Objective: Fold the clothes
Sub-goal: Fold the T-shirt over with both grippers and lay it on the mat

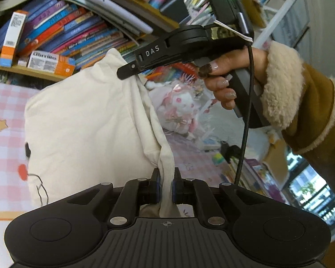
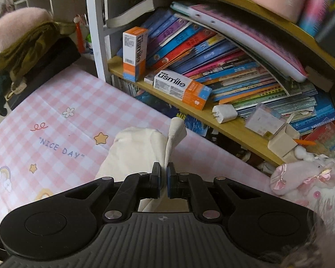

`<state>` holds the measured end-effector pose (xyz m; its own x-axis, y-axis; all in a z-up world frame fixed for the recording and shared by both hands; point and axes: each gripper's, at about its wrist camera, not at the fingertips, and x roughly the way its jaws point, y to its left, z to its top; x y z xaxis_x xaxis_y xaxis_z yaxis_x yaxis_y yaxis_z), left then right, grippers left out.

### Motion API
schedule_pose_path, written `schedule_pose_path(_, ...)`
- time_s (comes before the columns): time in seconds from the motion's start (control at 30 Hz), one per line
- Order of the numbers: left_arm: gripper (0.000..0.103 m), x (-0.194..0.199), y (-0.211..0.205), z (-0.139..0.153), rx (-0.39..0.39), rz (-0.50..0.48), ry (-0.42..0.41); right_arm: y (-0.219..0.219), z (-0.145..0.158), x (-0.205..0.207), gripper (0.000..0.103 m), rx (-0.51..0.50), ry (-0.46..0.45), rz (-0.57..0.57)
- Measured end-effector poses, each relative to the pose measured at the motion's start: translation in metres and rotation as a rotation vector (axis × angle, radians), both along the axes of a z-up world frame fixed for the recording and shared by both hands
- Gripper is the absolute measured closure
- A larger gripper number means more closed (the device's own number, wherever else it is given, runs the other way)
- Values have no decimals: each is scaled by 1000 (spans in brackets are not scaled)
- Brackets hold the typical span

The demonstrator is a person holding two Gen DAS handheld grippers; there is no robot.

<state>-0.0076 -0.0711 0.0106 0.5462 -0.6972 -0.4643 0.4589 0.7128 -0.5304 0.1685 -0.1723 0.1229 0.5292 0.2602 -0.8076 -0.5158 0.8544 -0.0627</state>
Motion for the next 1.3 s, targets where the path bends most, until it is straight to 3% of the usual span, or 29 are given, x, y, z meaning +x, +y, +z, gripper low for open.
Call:
schedule_pose_path(0.2,94,9,-51,-16,98,77,53,-58,-34,12,98,77,1,34)
schedule_pose_path(0.57,93,28,-111,-46,276,98,137,-123,-102,29,98,198,105,-33)
schedule_pose_path(0.6,86,25,-113,-47,276,93,150,-127,-108,29,98,201,112,-58)
schedule_pose_path(0.67,83,21,-119,-50,269,83,175,-136,-120,29,90,197,118,-130)
schedule_pose_path(0.73,81,11,-121,-48,233,34,177,-146,-133,28,49,194,124,-202)
schedule_pose_path(0.83,75,-10,-107,-42,165,-4,161,-164,-145,19,49,227,130,-294)
schedule_pose_path(0.93,75,-28,-69,-40,154,101,167,-178,-143,-7,49,272,126,-293)
schedule_pose_path(1.0,75,-39,-34,-40,201,229,169,-177,-136,-35,49,296,131,-257)
schedule_pose_path(1.1,75,-61,5,-43,348,396,147,-175,-132,-82,50,324,153,-189)
schedule_pose_path(1.2,74,-73,17,-46,521,445,108,-168,-132,-129,57,336,182,-144)
schedule_pose_path(1.3,70,-81,12,-47,676,422,45,-154,-135,-171,61,303,155,-112)
